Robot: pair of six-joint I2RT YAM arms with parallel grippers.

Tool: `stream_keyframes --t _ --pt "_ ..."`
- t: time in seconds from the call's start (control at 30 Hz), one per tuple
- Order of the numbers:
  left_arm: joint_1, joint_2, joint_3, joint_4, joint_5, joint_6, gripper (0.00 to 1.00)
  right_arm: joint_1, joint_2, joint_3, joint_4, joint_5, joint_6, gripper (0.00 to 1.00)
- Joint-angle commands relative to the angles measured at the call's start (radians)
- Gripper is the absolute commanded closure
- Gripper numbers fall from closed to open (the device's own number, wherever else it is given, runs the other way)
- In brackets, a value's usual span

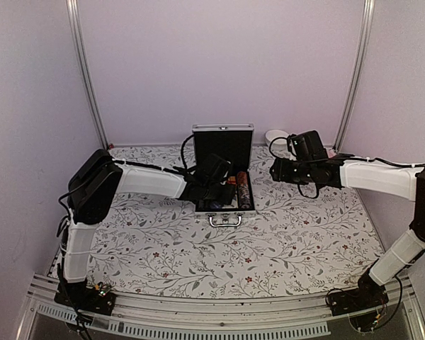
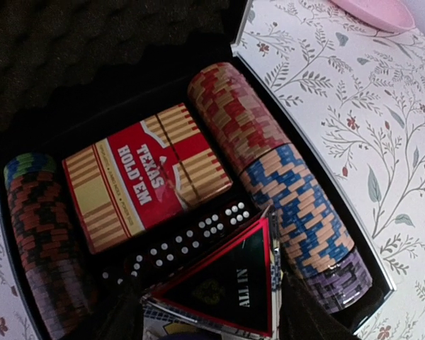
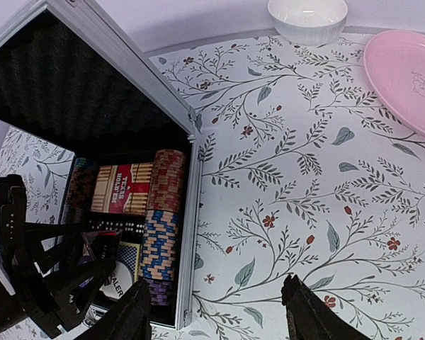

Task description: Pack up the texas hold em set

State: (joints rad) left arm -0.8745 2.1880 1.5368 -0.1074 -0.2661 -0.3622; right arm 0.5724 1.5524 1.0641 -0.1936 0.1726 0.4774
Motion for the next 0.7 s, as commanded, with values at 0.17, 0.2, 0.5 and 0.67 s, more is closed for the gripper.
stream_keyframes --t 0.17,0.2,0.5,0.67 --pt "0.052 0.055 0.092 0.016 -0.021 0.012 0.39 -0.008 -0.021 -0.008 0.02 0.01 0.001 0.37" --pt "0.054 0.059 0.097 0.015 -0.021 0.011 0.39 -0.008 -0.017 -0.006 0.02 0.009 0.002 0.36" --pt "0.059 0.096 0.152 -0.037 -0.064 0.009 0.39 -0.008 -0.004 0.004 0.02 0.011 0.003 0.37" --pt "0.063 0.116 0.164 -0.053 -0.056 0.003 0.39 -0.008 0.001 0.01 0.02 0.014 0.004 0.37"
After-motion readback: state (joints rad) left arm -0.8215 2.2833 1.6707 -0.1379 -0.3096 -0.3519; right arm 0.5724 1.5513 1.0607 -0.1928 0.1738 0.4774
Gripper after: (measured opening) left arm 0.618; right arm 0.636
